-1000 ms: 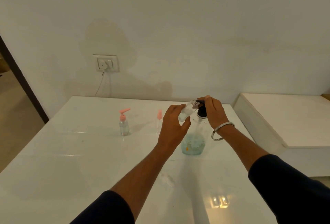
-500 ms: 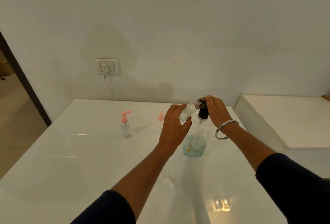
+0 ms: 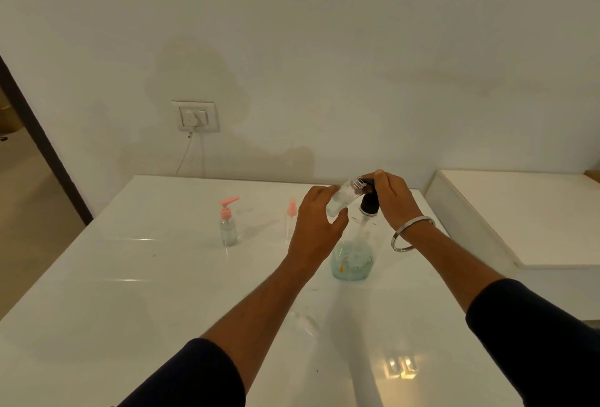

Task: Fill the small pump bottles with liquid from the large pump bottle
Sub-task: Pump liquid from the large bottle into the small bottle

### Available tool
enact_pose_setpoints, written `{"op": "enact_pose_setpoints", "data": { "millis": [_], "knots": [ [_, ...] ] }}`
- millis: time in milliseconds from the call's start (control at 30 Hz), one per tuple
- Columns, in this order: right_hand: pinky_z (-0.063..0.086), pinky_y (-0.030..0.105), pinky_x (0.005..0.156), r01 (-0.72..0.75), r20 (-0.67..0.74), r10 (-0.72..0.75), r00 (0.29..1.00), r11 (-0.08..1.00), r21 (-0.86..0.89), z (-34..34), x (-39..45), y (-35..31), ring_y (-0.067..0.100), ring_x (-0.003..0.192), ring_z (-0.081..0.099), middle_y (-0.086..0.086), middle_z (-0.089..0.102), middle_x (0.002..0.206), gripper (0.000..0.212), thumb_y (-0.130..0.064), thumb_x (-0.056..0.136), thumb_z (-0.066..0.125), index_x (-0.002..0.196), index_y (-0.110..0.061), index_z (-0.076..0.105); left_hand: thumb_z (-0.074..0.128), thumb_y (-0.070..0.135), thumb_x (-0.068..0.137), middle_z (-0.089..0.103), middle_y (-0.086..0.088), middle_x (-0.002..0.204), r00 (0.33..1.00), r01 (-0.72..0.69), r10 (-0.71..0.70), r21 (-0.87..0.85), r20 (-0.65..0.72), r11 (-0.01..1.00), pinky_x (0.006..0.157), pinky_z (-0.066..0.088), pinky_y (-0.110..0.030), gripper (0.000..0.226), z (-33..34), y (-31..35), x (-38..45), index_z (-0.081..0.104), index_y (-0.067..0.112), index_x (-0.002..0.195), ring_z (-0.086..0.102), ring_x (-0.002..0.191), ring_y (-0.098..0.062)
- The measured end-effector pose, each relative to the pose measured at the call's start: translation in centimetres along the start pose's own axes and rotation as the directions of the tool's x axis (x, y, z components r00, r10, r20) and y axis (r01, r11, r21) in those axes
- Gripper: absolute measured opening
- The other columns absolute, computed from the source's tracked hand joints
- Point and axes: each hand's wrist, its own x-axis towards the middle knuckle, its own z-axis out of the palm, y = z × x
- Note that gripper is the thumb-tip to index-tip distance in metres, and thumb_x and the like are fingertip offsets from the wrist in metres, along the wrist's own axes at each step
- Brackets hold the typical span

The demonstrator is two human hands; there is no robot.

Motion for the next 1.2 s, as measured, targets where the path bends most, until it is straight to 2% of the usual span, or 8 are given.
{"op": "enact_pose_setpoints", "data": {
  "millis": [200, 367, 533, 667, 833, 967, 1067, 1200],
  "knots": [
    [0.041, 0.000, 0.061, -0.013, 0.009, 0.013, 1.000, 1.000, 0.005, -0.1, 0.6, 0.3, 0.021, 0.083, 0.054, 0.019, 0.063, 0.094, 0.039, -0.014, 0.099, 0.028, 0.101, 0.004, 0.062, 0.068, 0.011, 0.082, 0.061, -0.001, 0.109, 0.999, -0.036, 0.036, 0.016, -0.011, 0.999, 0.090, 0.046, -0.024, 0.035, -0.1, 0.1, 0.5, 0.060, 0.011, 0.116, 0.053, 0.098, -0.009],
    [0.040, 0.000, 0.063, -0.014, -0.015, 0.015, 1.000, 1.000, 0.014, 0.6, 0.4, 0.9, 0.020, 0.084, 0.054, 0.011, 0.062, 0.093, 0.038, -0.012, 0.099, 0.027, 0.100, 0.001, 0.063, 0.068, 0.012, 0.082, 0.060, 0.000, 0.111, 1.000, -0.010, 0.010, 0.021, 0.003, 1.000, 0.089, 0.041, -0.016, 0.037, 0.2, -0.6, 0.2, 0.059, 0.012, 0.117, 0.049, 0.096, -0.002],
    [0.041, -0.001, 0.064, -0.004, -0.023, 0.004, 1.000, 1.000, 0.015, 0.6, 0.1, 0.8, 0.011, 0.078, 0.055, 0.007, 0.062, 0.091, 0.037, -0.011, 0.099, 0.027, 0.096, -0.005, 0.064, 0.068, 0.010, 0.081, 0.059, 0.001, 0.109, 1.000, -0.021, 0.021, 0.017, 0.007, 1.000, 0.089, 0.043, -0.020, 0.036, 0.1, -0.5, 0.2, 0.060, 0.011, 0.116, 0.049, 0.095, -0.003],
    [0.042, 0.008, 0.072, -0.002, 0.004, 0.002, 1.000, 1.000, 0.003, 0.1, 0.3, 0.3, 0.019, 0.089, 0.056, 0.011, 0.063, 0.098, 0.038, -0.013, 0.099, 0.027, 0.103, -0.001, 0.063, 0.067, 0.015, 0.083, 0.059, 0.000, 0.113, 1.000, -0.002, 0.002, 0.005, 0.015, 1.000, 0.090, 0.042, -0.018, 0.037, 0.0, -0.1, 0.0, 0.058, 0.012, 0.119, 0.052, 0.100, -0.007],
    [0.042, 0.002, 0.065, -0.008, 0.024, 0.009, 1.000, 1.000, -0.021, -0.1, 0.8, 0.3, 0.020, 0.086, 0.056, 0.012, 0.063, 0.095, 0.040, -0.017, 0.100, 0.027, 0.103, -0.001, 0.063, 0.067, 0.014, 0.083, 0.061, -0.001, 0.111, 1.000, -0.013, 0.013, 0.004, -0.005, 1.000, 0.091, 0.046, -0.025, 0.035, -0.2, 0.3, 0.4, 0.059, 0.011, 0.117, 0.054, 0.100, -0.009],
    [0.041, 0.000, 0.064, -0.008, 0.004, 0.008, 1.000, 1.000, 0.015, 0.3, 0.5, 0.7, 0.020, 0.083, 0.055, 0.015, 0.063, 0.094, 0.039, -0.014, 0.099, 0.027, 0.101, 0.003, 0.063, 0.067, 0.013, 0.083, 0.059, -0.001, 0.112, 1.000, 0.001, -0.001, 0.000, 0.007, 1.000, 0.090, 0.044, -0.021, 0.037, 0.0, -0.1, 0.1, 0.058, 0.011, 0.119, 0.052, 0.099, -0.007],
    [0.040, -0.002, 0.062, -0.011, -0.012, 0.011, 1.000, 1.000, 0.022, 0.6, 0.3, 0.7, 0.009, 0.076, 0.055, 0.007, 0.061, 0.090, 0.038, -0.011, 0.099, 0.027, 0.097, -0.002, 0.064, 0.067, 0.012, 0.083, 0.060, -0.001, 0.111, 1.000, 0.010, -0.010, 0.007, 0.004, 1.000, 0.089, 0.040, -0.017, 0.036, 0.2, -0.2, 0.0, 0.059, 0.011, 0.118, 0.049, 0.097, -0.004],
    [0.040, -0.001, 0.062, -0.004, -0.013, 0.005, 1.000, 1.000, 0.020, 0.7, 0.0, 0.7, 0.003, 0.075, 0.055, 0.004, 0.061, 0.088, 0.037, -0.011, 0.099, 0.027, 0.093, -0.007, 0.063, 0.068, 0.013, 0.082, 0.060, -0.003, 0.111, 1.000, 0.008, -0.008, 0.008, 0.008, 1.000, 0.092, 0.046, -0.025, 0.037, 0.2, -0.4, 0.0, 0.059, 0.011, 0.118, 0.054, 0.099, -0.011]
  ]
}}
